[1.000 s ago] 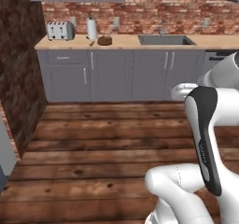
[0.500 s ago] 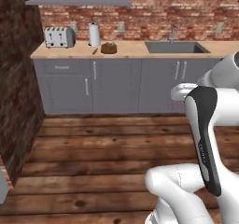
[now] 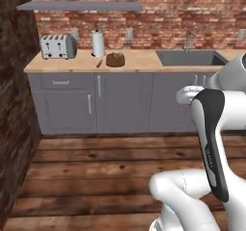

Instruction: Retrieve the sausage and cheese from the fridge and place them on the cutting board on the counter.

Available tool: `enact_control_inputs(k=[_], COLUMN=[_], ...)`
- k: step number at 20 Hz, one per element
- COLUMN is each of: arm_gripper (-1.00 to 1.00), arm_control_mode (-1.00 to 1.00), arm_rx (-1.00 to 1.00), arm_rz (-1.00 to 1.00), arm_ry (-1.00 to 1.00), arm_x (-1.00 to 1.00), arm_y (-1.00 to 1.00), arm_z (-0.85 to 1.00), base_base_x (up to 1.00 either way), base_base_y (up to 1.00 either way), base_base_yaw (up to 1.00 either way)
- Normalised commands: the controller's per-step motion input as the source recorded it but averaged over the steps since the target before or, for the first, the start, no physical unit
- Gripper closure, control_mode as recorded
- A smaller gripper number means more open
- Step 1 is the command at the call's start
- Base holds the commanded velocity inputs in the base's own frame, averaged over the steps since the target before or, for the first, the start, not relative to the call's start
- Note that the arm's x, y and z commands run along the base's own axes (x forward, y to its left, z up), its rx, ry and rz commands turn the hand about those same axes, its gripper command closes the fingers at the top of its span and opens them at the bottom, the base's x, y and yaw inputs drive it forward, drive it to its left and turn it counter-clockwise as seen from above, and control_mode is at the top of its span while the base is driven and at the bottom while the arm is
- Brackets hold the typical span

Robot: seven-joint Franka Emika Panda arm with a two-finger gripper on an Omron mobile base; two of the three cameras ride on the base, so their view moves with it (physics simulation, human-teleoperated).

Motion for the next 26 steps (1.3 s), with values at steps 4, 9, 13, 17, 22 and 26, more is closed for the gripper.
enact_control_inputs(k=[4,9,13,17,22,26], arm_gripper=[1.00,1.00,1.00,1.00,1.00,1.00], arm_control_mode=[1.00,1.00,1.00,1.00,1.00,1.00], arm_rx=[0.00,0.00,0.00,0.00,0.00,0.00], arm_rz=[0.00,0.00,0.00,0.00,0.00,0.00], arm_ry=[0.00,0.00,0.00,0.00,0.00,0.00], arm_x=[0.00,0.00,0.00,0.00,0.00,0.00], arm_y=[0.00,0.00,0.00,0.00,0.00,0.00], arm_z=[0.00,0.00,0.00,0.00,0.00,0.00], base_base_x=[1.00,1.00,1.00,1.00,1.00,1.00], base_base_y=[0.28,0.35,0.29,0.23,0.08,0.00], base_base_yaw=[0.00,0.00,0.00,0.00,0.00,0.00])
